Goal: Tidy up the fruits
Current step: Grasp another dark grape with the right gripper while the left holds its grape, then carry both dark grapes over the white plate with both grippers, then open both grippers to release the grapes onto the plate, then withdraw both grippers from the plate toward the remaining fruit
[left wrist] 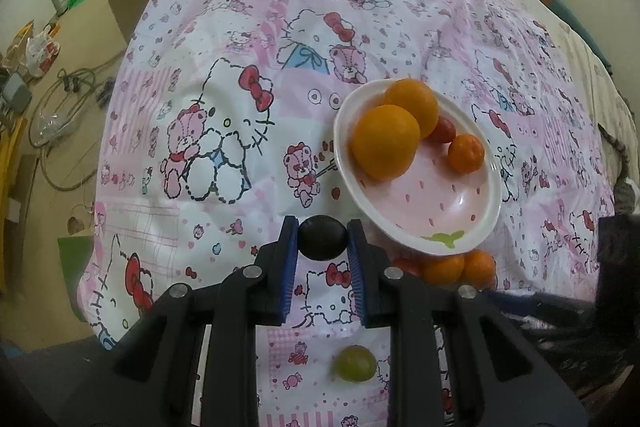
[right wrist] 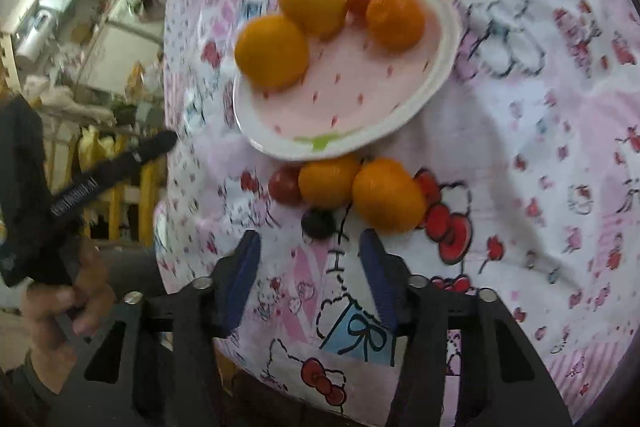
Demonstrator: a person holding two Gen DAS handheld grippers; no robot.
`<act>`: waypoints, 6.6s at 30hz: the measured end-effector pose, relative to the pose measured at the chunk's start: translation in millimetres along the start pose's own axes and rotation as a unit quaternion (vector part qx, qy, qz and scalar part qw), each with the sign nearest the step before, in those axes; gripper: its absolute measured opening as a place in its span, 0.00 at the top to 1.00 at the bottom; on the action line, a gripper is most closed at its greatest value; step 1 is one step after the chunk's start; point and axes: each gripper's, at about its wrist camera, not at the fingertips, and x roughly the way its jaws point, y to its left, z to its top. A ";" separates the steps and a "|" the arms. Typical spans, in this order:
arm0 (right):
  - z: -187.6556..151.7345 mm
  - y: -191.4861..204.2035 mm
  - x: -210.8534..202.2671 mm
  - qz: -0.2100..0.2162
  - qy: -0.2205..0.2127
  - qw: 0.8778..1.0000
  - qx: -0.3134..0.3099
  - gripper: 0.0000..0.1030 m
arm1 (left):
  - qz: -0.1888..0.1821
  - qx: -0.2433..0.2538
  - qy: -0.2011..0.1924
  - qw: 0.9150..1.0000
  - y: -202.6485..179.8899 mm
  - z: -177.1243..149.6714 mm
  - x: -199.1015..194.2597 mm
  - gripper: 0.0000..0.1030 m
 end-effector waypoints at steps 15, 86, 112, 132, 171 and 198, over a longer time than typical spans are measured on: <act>7.1 29.9 53.6 -0.125 0.021 0.988 -0.093 0.69 | -0.001 -0.004 -0.007 1.000 5.8 -0.8 -3.5 0.80; 84.3 -39.7 -101.9 0.016 -0.184 0.983 -0.015 0.77 | -0.002 0.110 -0.038 0.993 -87.5 47.2 4.6 0.80; 133.8 -51.4 -33.1 0.073 -0.111 0.991 0.005 0.74 | -0.040 0.129 -0.009 0.991 -104.3 60.9 51.6 0.79; 134.8 -54.7 -44.9 0.072 -0.134 0.988 0.017 0.45 | -0.031 0.133 -0.015 0.990 -106.9 60.7 51.5 0.59; 63.6 -28.6 -93.5 0.020 -0.182 0.983 -0.006 0.29 | -0.013 0.104 -0.070 0.992 -71.9 36.7 -11.0 0.23; 6.1 -67.3 -67.0 0.003 -0.105 0.993 0.060 0.29 | 0.014 0.010 -0.033 0.999 -31.4 -2.3 -13.8 0.11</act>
